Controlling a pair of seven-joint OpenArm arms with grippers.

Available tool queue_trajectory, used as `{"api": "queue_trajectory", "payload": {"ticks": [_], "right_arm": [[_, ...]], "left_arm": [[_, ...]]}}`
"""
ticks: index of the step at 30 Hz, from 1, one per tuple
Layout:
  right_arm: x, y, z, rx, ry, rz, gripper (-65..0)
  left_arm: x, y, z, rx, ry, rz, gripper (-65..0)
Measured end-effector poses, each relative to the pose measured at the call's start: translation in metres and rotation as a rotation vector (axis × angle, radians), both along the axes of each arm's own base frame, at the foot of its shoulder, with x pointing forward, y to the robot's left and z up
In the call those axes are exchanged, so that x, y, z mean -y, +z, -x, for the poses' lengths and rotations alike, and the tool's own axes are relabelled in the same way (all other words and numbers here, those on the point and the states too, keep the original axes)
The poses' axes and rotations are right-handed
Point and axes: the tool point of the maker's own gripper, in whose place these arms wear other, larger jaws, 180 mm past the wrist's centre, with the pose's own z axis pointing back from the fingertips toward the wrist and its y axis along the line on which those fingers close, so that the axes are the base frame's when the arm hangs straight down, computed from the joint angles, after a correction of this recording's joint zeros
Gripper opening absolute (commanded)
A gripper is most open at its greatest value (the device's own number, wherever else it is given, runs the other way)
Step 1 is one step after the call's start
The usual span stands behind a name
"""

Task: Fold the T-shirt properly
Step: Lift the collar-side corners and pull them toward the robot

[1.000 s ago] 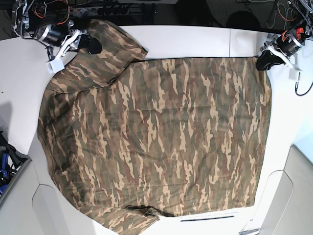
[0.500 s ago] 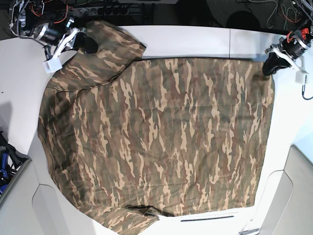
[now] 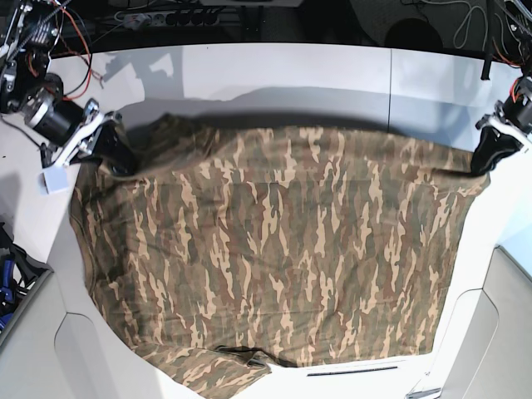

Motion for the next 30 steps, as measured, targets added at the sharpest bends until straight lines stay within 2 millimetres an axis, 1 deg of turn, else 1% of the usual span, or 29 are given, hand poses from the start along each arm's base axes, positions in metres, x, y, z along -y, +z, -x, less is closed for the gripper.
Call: {"api": "queue_trajectory", "payload": {"ticks": [3,7,9,11,15,17,19,22,26,30], "right_arm": [[0.004,0.009,-0.016,0.041,-0.01,0.031,-65.0],[0.008,0.014,-0.027,0.063,-0.018,0.056,-65.0],[0.009,0.017,-0.034,0.079,-0.022,0.065,-65.0],[0.013,0.018,-0.045,0.093,-0.036,0.067,-65.0],[0.022,0.009,-0.066,0.075,-0.078,0.029,-65.0],[0.024,0.004,-0.076,0.059,-0.092,0.001,-65.0],[0.026,-0.001,-0.086,0.041,-0.105,-0.024,-65.0],[0.027,-0.004,-0.101,0.028,-0.116,-0.059,-65.0],[0.029,-0.007,-0.119,0.008,-0.127,-0.09,-65.0],[0.028,-0.009,-0.133,-0.011,-0.137,-0.127,-65.0]], "left_arm": [[-0.002,0.01,-0.015,0.037,0.001,-0.025,-65.0],[-0.009,0.017,-0.027,0.082,0.025,-0.054,-65.0],[-0.01,0.015,-0.034,0.086,0.028,-0.07,-65.0],[-0.005,0.012,-0.044,0.086,0.013,-0.081,-65.0],[0.016,0.0,-0.065,0.083,-0.045,-0.106,-65.0],[0.022,-0.01,-0.073,0.067,-0.069,-0.144,-65.0],[0.025,-0.013,-0.081,0.065,-0.084,-0.173,-65.0],[0.021,-0.014,-0.095,0.063,-0.075,-0.21,-65.0],[0.014,-0.006,-0.112,0.087,-0.047,-0.208,-65.0],[0.01,-0.007,-0.119,0.086,-0.031,-0.2,-65.0]]}}
